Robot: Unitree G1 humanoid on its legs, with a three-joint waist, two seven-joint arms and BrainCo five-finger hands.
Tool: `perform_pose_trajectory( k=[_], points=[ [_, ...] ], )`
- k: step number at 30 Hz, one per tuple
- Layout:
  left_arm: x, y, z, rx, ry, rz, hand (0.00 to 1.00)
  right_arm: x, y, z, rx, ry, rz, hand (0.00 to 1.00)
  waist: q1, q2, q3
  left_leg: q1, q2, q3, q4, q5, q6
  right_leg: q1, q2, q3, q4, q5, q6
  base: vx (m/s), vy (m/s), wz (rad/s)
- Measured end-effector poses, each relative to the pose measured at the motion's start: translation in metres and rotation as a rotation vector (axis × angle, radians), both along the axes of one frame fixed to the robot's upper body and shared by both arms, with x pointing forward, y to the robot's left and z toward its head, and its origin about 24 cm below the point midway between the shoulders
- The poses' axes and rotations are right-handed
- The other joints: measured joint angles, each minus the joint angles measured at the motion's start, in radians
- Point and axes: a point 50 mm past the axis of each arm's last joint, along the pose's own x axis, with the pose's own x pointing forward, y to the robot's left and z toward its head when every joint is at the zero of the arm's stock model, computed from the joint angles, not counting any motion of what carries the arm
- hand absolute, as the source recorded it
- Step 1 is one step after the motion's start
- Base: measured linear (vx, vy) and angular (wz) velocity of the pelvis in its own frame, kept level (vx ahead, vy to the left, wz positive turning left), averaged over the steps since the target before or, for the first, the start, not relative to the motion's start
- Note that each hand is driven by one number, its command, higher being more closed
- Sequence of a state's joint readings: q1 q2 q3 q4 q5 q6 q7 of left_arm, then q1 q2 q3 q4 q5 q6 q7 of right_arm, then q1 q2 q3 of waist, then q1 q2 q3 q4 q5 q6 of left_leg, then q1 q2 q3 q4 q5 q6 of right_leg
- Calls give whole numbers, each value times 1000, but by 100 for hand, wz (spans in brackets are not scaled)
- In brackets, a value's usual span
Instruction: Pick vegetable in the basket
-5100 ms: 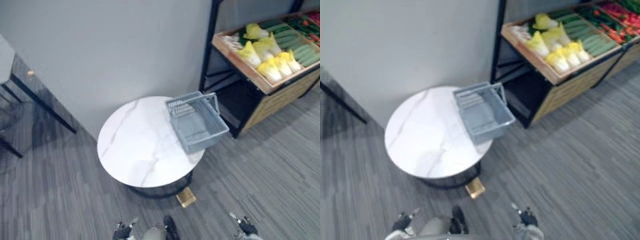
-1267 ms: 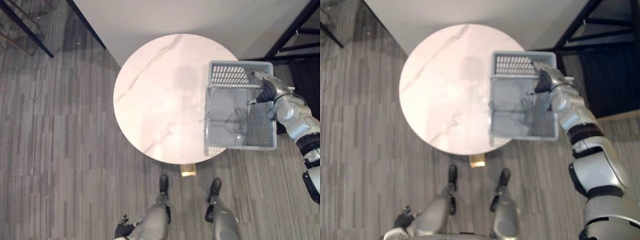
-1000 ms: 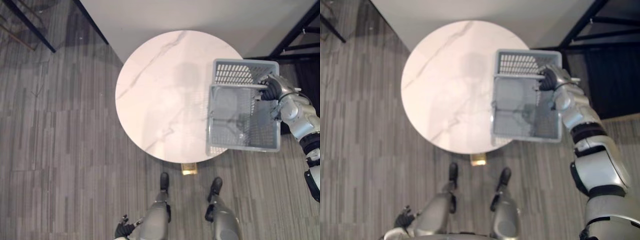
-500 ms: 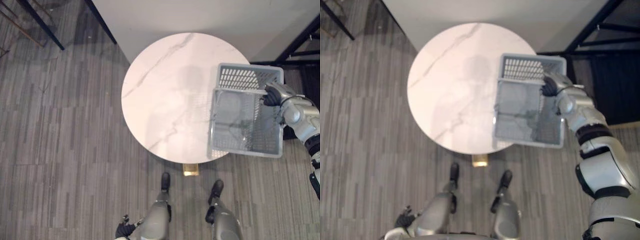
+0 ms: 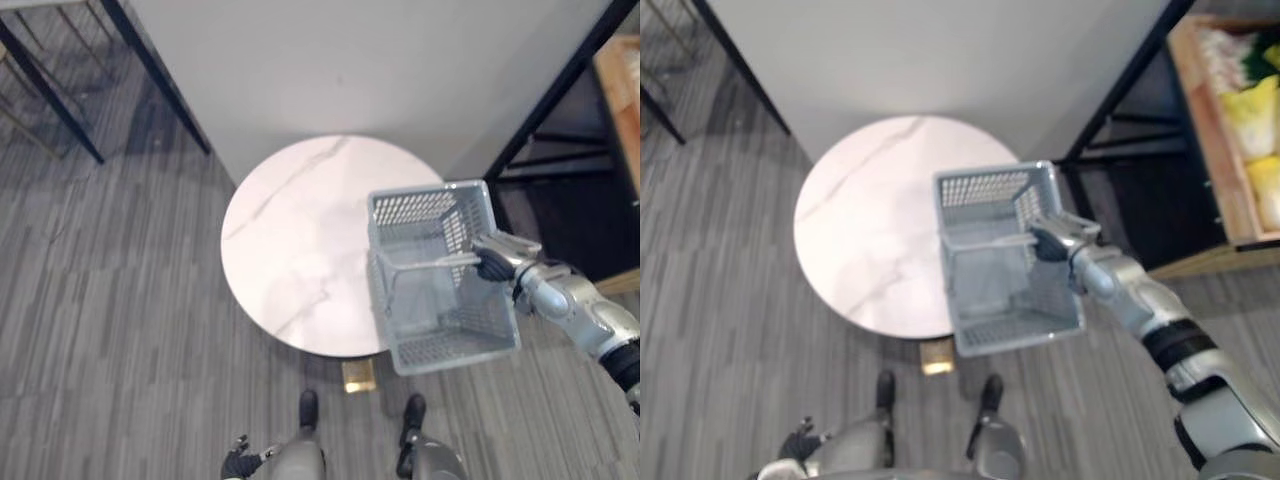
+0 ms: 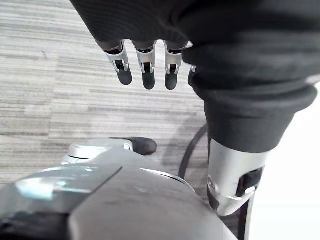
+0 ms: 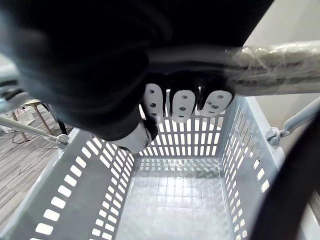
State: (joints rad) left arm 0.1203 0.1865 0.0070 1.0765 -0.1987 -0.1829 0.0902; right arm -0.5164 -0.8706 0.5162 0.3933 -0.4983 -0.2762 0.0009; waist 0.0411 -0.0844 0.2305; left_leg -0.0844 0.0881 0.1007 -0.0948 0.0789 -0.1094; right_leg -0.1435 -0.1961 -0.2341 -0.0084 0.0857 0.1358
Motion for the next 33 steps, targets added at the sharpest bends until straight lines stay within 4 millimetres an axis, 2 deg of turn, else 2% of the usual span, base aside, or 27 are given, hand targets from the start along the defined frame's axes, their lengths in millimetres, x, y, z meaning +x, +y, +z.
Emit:
perform_pose_trajectory(
  k=[4,8,12,15,17,21,24,25,26,27,28,29,30,31,32,33],
  points=[
    [-8,0,-3,-4,47,-31,0,-14,-8,-12,-26,57,12,100,-10,-2,-50,10,3,17,-1,-5,0,9,6,23,-23,7,7,-71,7,-17],
    [-14,0,-5,-3,78,-50,0,-32,-23,-23,-69,131,1,100,-14,12,-80,18,9,33,-6,-10,-5,11,18,57,-31,6,6,-65,3,-11],
    [-28,-1,-8,-19,103,-10,0,-42,-29,-33,-71,176,-11,100,-23,15,-120,27,16,53,-6,-14,-9,16,27,76,-42,8,6,22,-5,-10],
    [-34,-1,-9,-33,113,15,0,-51,-30,-40,-62,207,-2,100,-23,17,-124,68,21,81,0,-28,-7,40,34,104,-43,15,7,67,-1,-26],
    [-37,-1,-9,-35,115,30,0,-55,-29,-43,-54,218,10,100,-29,17,-124,71,26,96,40,-58,-7,41,36,125,-25,9,-1,49,4,-33],
    [-39,-2,-9,-36,115,26,0,-70,-37,-53,-28,250,-27,100,-43,21,-126,73,50,148,220,-181,-7,41,41,189,71,-36,0,57,29,-44],
    [-36,1,-8,-24,112,6,0,-73,-39,-43,-3,198,-49,100,-66,18,-125,28,66,220,336,-266,3,3,40,263,83,-26,17,-36,98,-70],
    [-33,4,-7,-13,108,-16,0,-74,-38,-40,3,181,-51,100,-74,6,-128,-7,69,254,404,-301,12,-31,41,289,82,-24,21,-115,122,-77],
    [-30,7,-6,-5,105,-33,0,-75,-37,-38,5,173,-49,100,-78,-4,-133,-25,64,273,440,-308,27,-58,32,303,75,-37,17,-150,171,-83],
    [-25,9,-4,10,102,-73,0,-75,-33,-39,10,169,-49,100,-84,-9,-136,-34,56,329,434,-305,60,-50,2,242,8,-59,-16,-117,152,-73],
    [-22,6,-5,3,98,-79,0,-75,-32,-41,10,176,-49,100,-84,19,-142,-21,65,360,383,-298,76,-39,-3,164,-14,-94,-77,-144,187,-145],
    [-17,1,-5,-8,78,-78,0,-70,-19,-42,13,177,-5,100,-63,33,-137,14,91,471,337,-275,90,-131,-34,-21,263,-107,-147,-40,209,-142],
    [-15,2,-4,-5,73,-82,0,-68,-14,-42,16,177,14,100,-63,28,-136,21,92,497,348,-280,97,-144,-52,-78,388,-101,-172,-12,211,-177],
    [-16,6,-3,1,81,-86,0,-66,-7,-42,20,174,49,100,-57,14,-138,37,85,552,376,-301,108,-134,-73,-173,449,-74,-208,-63,225,-163],
    [-16,0,-5,-17,89,-82,0,-61,2,-38,26,155,85,100,-53,37,-146,46,110,623,349,-308,119,-103,-6,-169,292,13,-230,-106,137,-172],
    [-21,-5,-8,-38,102,-76,0,-59,5,-34,31,142,100,100,-34,53,-144,64,119,676,313,-304,117,-89,1,-164,284,5,-222,-150,196,-176]
  ],
)
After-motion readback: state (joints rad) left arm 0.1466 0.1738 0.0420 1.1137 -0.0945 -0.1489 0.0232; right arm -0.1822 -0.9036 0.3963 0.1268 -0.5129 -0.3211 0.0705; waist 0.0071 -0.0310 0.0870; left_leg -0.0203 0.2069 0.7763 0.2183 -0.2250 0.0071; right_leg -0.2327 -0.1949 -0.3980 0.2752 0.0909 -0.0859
